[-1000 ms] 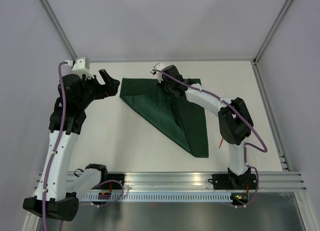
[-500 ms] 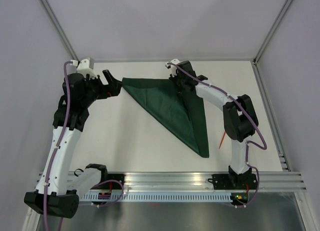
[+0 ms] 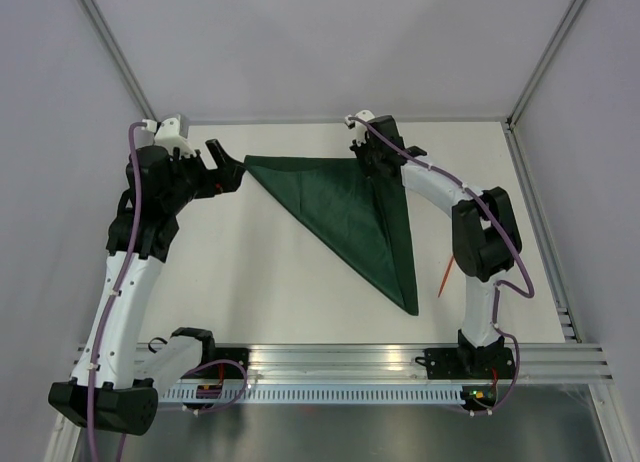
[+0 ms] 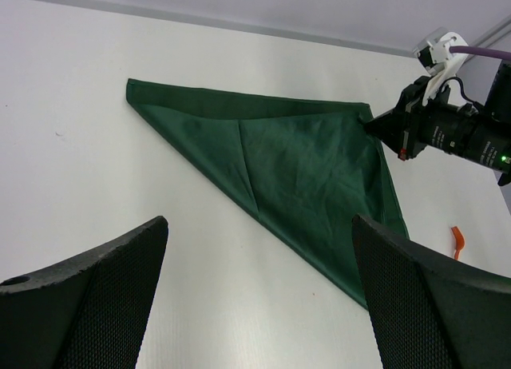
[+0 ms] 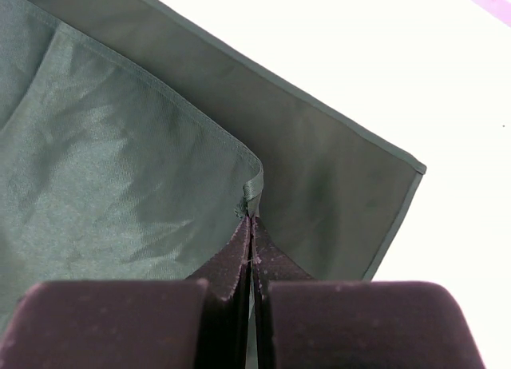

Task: Fold the napkin, place the utensils inside, and roll it up
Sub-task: Fold the napkin

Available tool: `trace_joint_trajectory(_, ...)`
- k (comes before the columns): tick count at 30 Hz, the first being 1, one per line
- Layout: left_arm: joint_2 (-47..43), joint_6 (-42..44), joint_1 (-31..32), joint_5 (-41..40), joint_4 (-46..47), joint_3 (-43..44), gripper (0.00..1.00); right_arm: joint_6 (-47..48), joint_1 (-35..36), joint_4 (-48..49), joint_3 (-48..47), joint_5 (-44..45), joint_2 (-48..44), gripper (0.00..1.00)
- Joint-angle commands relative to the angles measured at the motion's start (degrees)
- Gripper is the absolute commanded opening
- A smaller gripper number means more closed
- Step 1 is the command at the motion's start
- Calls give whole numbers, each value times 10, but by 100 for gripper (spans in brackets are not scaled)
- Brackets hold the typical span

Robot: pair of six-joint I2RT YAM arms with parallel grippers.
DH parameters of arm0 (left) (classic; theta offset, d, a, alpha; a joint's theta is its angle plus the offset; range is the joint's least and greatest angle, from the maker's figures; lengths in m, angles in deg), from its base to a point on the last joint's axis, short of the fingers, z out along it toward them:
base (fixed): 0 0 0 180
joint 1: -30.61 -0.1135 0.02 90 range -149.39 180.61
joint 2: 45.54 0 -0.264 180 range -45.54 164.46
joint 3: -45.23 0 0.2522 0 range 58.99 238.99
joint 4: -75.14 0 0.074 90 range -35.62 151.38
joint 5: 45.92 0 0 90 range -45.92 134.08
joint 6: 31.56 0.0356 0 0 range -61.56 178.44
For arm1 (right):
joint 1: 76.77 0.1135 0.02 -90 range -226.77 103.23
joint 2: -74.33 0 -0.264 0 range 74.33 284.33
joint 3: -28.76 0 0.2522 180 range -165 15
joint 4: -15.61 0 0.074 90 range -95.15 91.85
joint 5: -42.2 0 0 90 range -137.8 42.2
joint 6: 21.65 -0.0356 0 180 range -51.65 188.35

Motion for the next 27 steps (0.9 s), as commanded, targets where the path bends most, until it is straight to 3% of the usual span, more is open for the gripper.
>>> trace_joint_trajectory(1,2,7,-2,19,21,-1,100,-9,-6,19,1,5,-8,0)
trace_joint_trajectory(27,11,8,-2,20,20,-2,99,-16,-53,28,-5,-2,9,0)
